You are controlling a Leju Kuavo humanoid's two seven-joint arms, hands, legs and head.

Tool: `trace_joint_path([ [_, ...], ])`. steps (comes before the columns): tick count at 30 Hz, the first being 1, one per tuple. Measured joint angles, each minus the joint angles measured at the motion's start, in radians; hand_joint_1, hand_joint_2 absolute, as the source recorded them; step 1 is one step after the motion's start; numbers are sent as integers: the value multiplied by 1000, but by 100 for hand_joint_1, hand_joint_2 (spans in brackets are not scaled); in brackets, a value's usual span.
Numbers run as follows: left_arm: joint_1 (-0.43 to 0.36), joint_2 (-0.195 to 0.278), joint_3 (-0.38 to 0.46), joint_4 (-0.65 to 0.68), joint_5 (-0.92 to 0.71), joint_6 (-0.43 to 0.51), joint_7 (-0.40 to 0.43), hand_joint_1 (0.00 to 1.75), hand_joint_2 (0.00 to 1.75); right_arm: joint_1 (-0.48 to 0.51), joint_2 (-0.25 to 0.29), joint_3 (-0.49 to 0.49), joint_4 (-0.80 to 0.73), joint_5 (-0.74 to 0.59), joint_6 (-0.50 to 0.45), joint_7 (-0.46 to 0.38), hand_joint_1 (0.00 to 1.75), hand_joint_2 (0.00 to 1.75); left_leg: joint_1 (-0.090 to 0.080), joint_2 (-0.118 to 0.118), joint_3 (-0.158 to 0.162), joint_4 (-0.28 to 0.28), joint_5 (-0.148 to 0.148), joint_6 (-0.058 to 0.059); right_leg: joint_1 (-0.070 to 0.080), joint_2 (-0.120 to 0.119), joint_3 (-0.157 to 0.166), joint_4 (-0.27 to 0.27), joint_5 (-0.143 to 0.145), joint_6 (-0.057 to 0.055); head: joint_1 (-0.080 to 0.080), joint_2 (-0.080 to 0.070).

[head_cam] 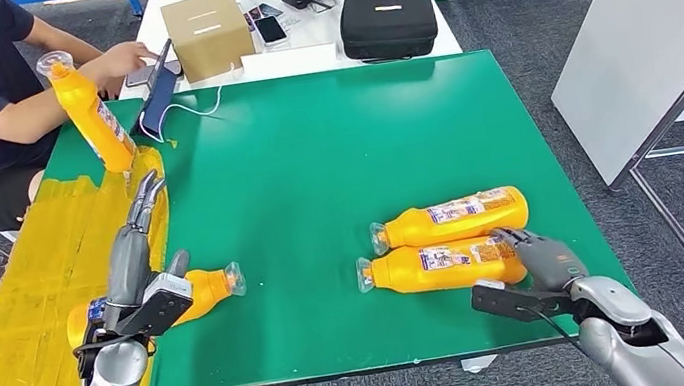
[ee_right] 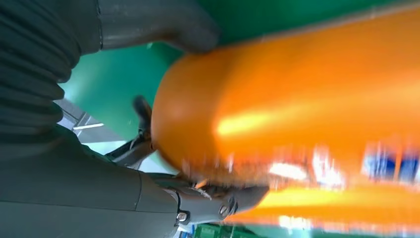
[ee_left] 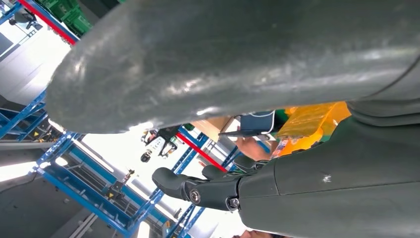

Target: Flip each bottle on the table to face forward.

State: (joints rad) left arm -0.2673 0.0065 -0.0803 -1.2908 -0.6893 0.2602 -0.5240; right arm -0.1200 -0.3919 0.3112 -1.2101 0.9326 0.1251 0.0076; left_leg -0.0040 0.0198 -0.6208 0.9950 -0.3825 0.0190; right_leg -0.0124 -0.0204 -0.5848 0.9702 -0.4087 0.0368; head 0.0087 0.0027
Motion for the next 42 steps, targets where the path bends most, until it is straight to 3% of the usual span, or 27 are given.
trace_joint_path([
  [8, -3, 0, -10, 3, 11, 0, 1, 0, 0, -49, 43, 41, 75, 46, -35, -1, 0, 175, 1, 1, -1, 0, 3, 1, 1, 1, 9, 0, 12, 2, 0, 0],
  [14, -12, 1, -10, 3, 18, -1, 1, 0, 0, -78, 60, 64, 113, 53, -40, 0, 0, 175, 2, 4, 2, 0, -4, -1, 2, 2, 0, -1, 4, 0, 0, 0],
  [17, -11, 3, -10, 4, 23, 0, 5, 0, 0, -73, 39, 79, 92, 34, -13, 9, 0, 175, 2, 2, 2, 0, -2, 0, 1, 2, 1, 0, 4, 0, 0, 0],
  [22, 16, 14, 2, -1, 25, 3, 6, 0, 0, -24, -41, 97, -38, -30, 59, 19, 0, 175, 2, -5, 0, 1, 3, 1, 1, -3, 11, 0, 8, 4, 0, 0],
  [32, 79, 23, 46, -49, 19, 3, 0, 0, 0, 76, -148, 105, -269, -102, 62, 0, 0, 175, 0, -8, -12, 1, 3, 1, 1, -4, 3, 0, 9, 5, 0, 0],
  [37, 99, 24, 60, -74, 13, 3, -1, 0, 0, 97, -159, 104, -340, -103, 34, -25, 0, 175, 0, -8, -14, 1, 3, 1, 1, -4, 0, 0, 9, 5, 0, 0],
  [42, 121, 23, 74, -98, 6, -1, -3, 0, 0, 96, -135, 106, -374, -82, -17, -51, 0, 175, 0, -8, -15, 1, 3, 1, 1, -4, -1, 1, 9, 5, 0, 0],
])
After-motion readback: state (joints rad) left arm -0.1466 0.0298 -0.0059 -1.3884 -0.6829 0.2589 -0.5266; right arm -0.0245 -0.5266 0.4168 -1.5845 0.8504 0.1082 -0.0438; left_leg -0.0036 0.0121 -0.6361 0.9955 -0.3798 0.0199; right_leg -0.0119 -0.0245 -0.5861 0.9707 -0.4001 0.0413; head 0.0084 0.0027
